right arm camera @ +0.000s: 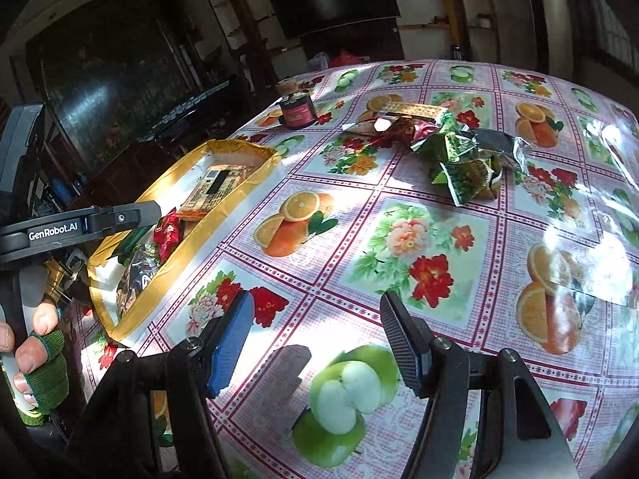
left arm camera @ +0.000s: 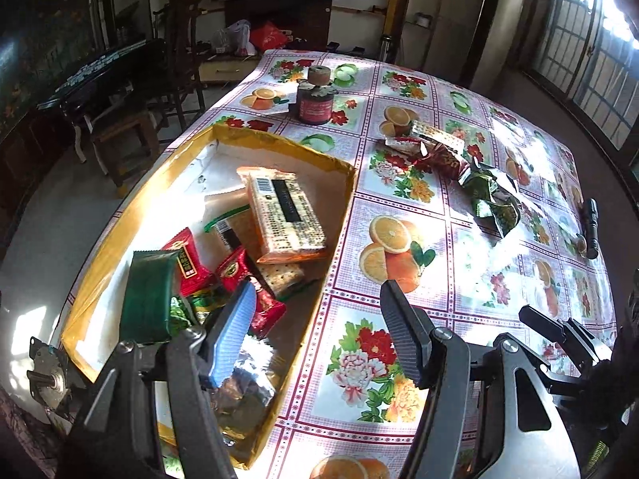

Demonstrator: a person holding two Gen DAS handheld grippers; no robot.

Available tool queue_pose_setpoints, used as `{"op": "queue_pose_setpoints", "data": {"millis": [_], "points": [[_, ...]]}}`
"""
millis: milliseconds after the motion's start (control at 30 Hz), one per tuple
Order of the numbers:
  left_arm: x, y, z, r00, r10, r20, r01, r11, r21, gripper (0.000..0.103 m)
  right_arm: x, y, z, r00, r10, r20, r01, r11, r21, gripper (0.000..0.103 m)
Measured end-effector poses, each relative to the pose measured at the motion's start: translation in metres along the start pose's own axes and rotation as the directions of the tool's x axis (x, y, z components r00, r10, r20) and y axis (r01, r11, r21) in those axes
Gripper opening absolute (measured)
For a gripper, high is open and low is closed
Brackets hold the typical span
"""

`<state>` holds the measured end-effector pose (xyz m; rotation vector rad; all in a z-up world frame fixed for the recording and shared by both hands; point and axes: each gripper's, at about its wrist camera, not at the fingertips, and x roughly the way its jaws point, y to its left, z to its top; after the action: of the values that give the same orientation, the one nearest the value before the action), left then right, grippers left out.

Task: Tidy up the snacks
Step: 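Move both grippers back from the tray to the snack pile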

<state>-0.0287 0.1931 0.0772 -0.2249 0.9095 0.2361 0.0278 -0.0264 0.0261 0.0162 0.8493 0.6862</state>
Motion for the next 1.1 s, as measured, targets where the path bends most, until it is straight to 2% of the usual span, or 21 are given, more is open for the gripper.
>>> {"op": "queue_pose_setpoints", "data": {"millis": [167,367,433,633,767,867,933,1000,1100], "points": [[0.012,-0.042,0.024,0.999,-0.052,-0.007,0.053,0.997,0.056,0.065,-0.011,-0.038,0.008,0.997,-0.066,0.034,0.063,0.995,0.076,0.066],[0.053,-0.091,0.079,0.995,-0.095,-0.020,0.096,0.992,0.079,0.065,-0.009,-0.077,0.040,0.983,-0.163,0.079,0.153,0.981,0.119,0.066],[0.077,-0.103,0.102,0.995,-0.091,-0.038,0.093,0.993,0.070,0.065,0.000,-0.089,0.061,0.976,-0.199,0.090,0.188,0.974,0.124,0.066],[0.160,-0.129,0.168,0.992,-0.023,-0.124,0.030,0.998,0.054,0.065,0.043,-0.119,0.122,0.953,-0.283,0.106,0.270,0.955,0.122,0.066],[0.208,-0.138,0.198,0.987,0.025,-0.159,-0.021,0.999,0.031,0.065,0.072,-0.136,0.153,0.941,-0.321,0.107,0.307,0.943,0.129,0.066],[0.234,-0.149,0.208,0.983,0.049,-0.179,-0.040,0.998,0.056,0.065,0.094,-0.147,0.164,0.939,-0.336,0.075,0.328,0.938,0.110,0.066],[0.236,-0.153,0.211,0.988,0.044,-0.146,-0.036,0.998,0.059,0.066,0.107,-0.151,0.161,0.945,-0.327,0.029,0.323,0.941,0.096,0.066],[0.238,-0.160,0.208,0.987,0.027,-0.159,-0.015,0.997,0.076,0.066,0.115,-0.150,0.151,0.952,-0.306,-0.018,0.307,0.949,0.073,0.066],[0.232,-0.169,0.190,0.985,-0.013,-0.173,0.033,0.993,0.115,0.066,0.101,-0.140,0.131,0.962,-0.273,-0.016,0.273,0.961,0.044,0.065]]}}
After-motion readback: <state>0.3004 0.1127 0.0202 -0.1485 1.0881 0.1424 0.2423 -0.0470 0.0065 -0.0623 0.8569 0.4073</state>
